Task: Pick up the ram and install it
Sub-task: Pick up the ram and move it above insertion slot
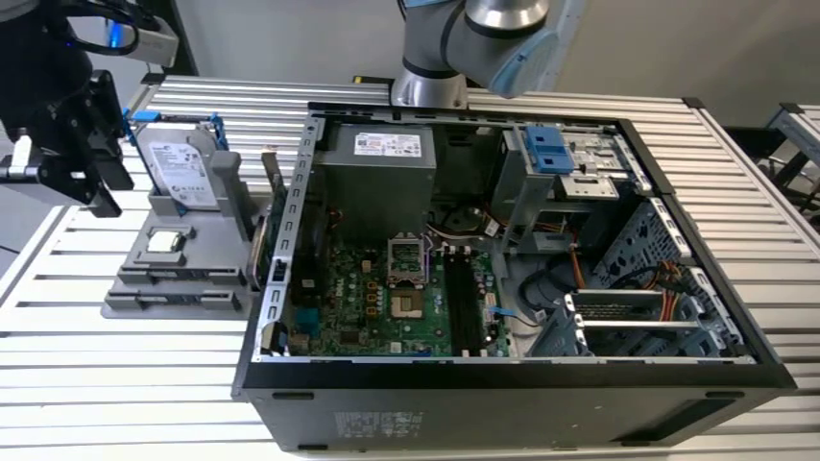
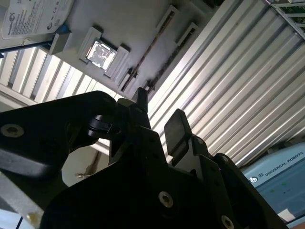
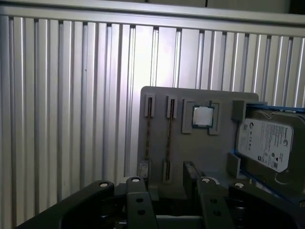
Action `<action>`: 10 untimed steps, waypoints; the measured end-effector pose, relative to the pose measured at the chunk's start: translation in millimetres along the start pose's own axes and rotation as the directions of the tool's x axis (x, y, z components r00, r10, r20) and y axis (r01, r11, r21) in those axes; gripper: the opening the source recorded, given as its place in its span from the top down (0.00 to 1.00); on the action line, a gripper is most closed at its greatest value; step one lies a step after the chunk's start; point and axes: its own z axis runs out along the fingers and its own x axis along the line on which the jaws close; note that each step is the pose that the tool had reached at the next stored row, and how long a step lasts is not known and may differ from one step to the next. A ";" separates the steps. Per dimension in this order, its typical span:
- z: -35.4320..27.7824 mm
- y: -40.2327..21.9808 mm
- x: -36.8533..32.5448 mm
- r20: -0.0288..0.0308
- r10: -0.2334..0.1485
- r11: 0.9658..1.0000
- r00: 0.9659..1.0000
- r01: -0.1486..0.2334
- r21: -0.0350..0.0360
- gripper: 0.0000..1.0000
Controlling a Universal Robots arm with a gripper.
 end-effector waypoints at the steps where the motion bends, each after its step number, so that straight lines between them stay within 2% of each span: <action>1: 1.1 -0.5 0.0 0.000 0.000 1.000 1.000 0.000 0.000 0.00; 10: 11.4 -3.7 0.6 0.000 0.001 1.000 1.000 -0.001 0.000 0.00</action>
